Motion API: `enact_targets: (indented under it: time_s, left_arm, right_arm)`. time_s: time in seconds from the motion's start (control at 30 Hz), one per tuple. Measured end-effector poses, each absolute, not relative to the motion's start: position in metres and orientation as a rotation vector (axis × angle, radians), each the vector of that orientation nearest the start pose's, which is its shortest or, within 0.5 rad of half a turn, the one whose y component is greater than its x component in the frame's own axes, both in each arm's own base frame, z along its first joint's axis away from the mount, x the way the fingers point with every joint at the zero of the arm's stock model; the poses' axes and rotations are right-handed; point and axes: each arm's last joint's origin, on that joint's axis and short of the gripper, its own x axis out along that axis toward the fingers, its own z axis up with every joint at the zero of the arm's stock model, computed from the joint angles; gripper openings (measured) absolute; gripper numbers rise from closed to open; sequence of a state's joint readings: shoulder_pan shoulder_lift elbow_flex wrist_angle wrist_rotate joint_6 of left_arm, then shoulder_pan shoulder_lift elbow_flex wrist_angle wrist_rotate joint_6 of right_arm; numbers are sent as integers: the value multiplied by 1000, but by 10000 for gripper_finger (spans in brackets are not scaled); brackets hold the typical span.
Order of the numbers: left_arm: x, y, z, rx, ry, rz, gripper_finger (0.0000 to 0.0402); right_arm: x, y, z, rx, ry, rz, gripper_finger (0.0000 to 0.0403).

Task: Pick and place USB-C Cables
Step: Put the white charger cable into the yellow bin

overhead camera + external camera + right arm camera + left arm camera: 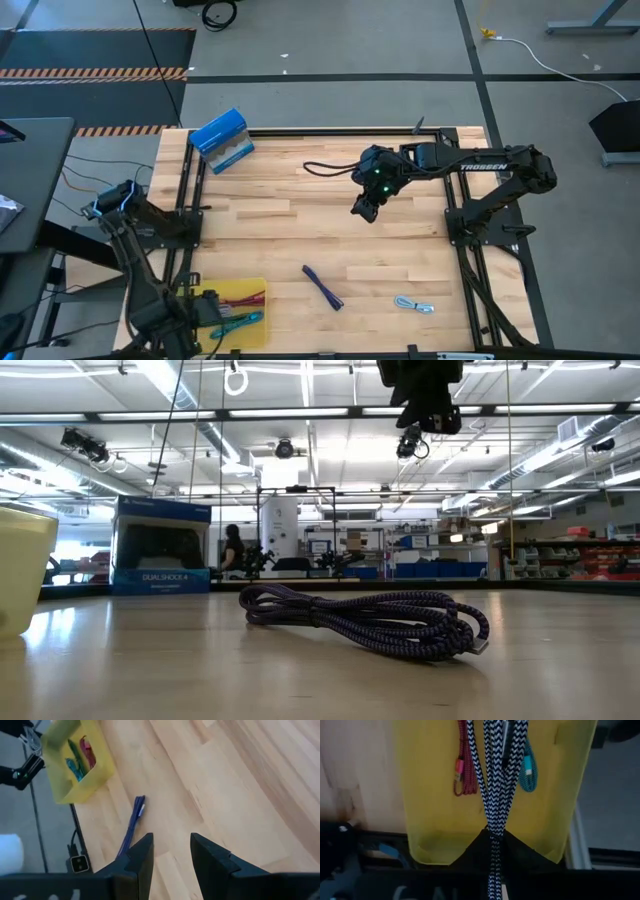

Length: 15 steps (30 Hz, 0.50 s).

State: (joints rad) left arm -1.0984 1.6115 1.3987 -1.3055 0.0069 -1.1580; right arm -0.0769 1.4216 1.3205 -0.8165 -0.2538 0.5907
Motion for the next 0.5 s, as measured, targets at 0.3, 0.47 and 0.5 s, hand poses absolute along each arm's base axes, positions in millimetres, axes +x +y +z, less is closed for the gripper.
enact_targets:
  time_s: [0.3,0.47,0.5]
  left_arm:
    - [120,-261,278,5,1465,-12,26]
    - [114,-265,265,5,1441,-34,30]
    - [113,-265,257,10,1456,-37,30]
  right_arm:
    - [289,-14,324,779,934,-152,135]
    - [289,-13,324,774,934,-151,135]
    - [289,-13,324,778,934,-153,135]
